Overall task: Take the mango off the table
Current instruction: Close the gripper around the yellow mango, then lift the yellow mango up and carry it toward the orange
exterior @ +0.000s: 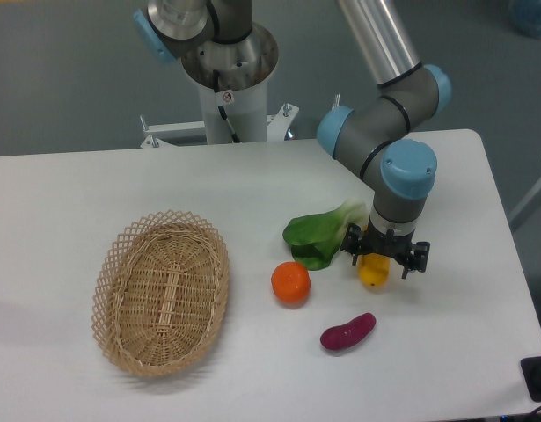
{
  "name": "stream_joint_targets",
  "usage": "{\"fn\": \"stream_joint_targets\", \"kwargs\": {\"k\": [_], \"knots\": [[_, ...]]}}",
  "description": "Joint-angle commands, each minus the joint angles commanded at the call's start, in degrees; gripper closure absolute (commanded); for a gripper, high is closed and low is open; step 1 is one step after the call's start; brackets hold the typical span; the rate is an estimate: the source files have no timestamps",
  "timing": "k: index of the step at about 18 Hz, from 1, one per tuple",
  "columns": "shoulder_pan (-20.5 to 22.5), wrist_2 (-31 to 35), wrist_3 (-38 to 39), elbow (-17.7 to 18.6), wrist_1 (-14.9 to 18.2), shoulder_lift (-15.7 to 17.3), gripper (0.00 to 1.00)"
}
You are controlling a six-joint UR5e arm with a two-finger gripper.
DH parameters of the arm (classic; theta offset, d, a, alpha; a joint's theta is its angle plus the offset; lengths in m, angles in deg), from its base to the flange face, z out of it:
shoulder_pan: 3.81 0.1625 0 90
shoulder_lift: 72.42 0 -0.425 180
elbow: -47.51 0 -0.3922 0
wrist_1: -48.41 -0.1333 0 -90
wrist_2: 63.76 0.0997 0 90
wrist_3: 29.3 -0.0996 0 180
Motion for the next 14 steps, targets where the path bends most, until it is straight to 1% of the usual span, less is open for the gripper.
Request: {"fn": "stream_joint_targets", "kwargs": {"k": [3, 4, 5, 6, 7, 8, 9, 14], "knots": [[0.0, 0.0, -0.09, 0.44, -0.45, 0.0, 0.0], [0.0, 0.09, 0.0, 0.44, -0.36, 0.09, 0.03], [0.0, 0.0, 0.0, 0.62, -0.36, 0.26, 0.2], [0.0, 0.0, -0.09, 0.79, -0.36, 0.44, 0.33], [0.0, 0.0, -0.18, 0.71, -0.36, 0.53, 0.45], [0.09, 0.0, -0.18, 0.62, -0.36, 0.61, 0.48], [0.09, 0.0, -0.18, 0.62, -0.36, 0.62, 0.49], [0.17, -0.44, 0.44, -0.7, -0.27, 1.31, 0.49]]}}
